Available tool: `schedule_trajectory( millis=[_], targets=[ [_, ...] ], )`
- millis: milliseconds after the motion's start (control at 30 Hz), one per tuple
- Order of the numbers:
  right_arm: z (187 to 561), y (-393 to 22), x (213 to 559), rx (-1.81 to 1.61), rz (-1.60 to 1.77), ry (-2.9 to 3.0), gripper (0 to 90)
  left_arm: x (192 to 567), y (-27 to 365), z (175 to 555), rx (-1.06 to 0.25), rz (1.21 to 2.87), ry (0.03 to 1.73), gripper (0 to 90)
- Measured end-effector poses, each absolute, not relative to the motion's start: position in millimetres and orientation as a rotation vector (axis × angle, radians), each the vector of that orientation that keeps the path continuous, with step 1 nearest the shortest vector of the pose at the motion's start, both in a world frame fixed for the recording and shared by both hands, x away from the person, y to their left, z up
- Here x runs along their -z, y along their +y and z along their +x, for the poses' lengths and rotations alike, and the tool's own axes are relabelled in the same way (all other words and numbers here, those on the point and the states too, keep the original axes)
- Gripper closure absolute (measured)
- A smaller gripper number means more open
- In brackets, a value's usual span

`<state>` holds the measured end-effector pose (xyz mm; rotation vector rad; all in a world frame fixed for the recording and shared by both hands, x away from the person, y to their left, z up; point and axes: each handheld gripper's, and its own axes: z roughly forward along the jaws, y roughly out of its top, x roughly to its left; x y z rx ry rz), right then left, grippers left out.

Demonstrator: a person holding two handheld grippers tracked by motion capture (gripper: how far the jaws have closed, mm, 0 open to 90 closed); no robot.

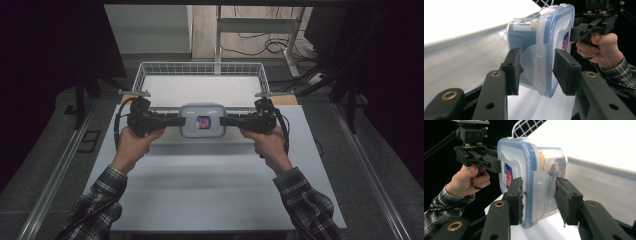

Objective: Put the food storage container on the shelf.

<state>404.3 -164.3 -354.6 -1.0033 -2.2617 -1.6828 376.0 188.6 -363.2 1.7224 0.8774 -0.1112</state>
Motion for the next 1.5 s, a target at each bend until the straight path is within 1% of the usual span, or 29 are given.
schedule_trajectory(
  millis=[333,533,767,967,1033,1067,1100,1133,1300,1367,1400,1500],
  targets=[
    [435.2,-154.8,325.4,1.728,-1.007,-2.26,58.1,334.0,197.1,405.2,0.077,1.692,0.883,57.9],
    [452.9,-151.3,314.7,1.742,-1.023,-2.256,58.0,326.6,199.5,425.0,0.081,1.686,0.883,57.9],
    [471.7,-151.0,321.5,1.723,-1.073,-2.228,57.9,336.6,198.3,446.8,0.105,1.667,0.923,57.4],
    [480.9,-150.6,332.7,1.703,-1.112,-2.197,57.5,344.9,197.7,453.2,0.093,1.649,0.933,56.2],
    [481.3,-149.5,333.4,1.713,-1.128,-2.195,56.9,345.4,196.9,452.9,0.052,1.642,0.927,54.5],
    [481.5,-149.1,333.4,1.716,-1.131,-2.195,56.4,345.4,195.8,452.8,0.045,1.639,0.926,50.3],
    [481.4,-148.3,333.7,1.715,-1.133,-2.206,56.2,345.3,194.4,452.8,0.035,1.652,0.93,49.2],
    [481.4,-147.6,333.9,1.716,-1.134,-2.205,56.2,345.4,193.1,452.8,0.024,1.664,0.931,50.9],
    [481.1,-147.1,332.9,1.729,-1.161,-2.216,55.5,346.9,193.7,454.6,0.041,1.645,0.939,51.9],
    [480.4,-147.2,331.4,1.742,-1.175,-2.256,58.8,347.9,193.0,455.0,0.052,1.653,0.939,52.2],
    [479.9,-146.4,330.9,1.735,-1.183,-2.276,58.5,348.4,192.5,455.2,0.049,1.656,0.939,52.6],
    [479.4,-144.1,331.8,1.714,-1.203,-2.304,57.8,349.5,192.1,456.4,0.039,1.652,0.944,51.3]
  ],
)
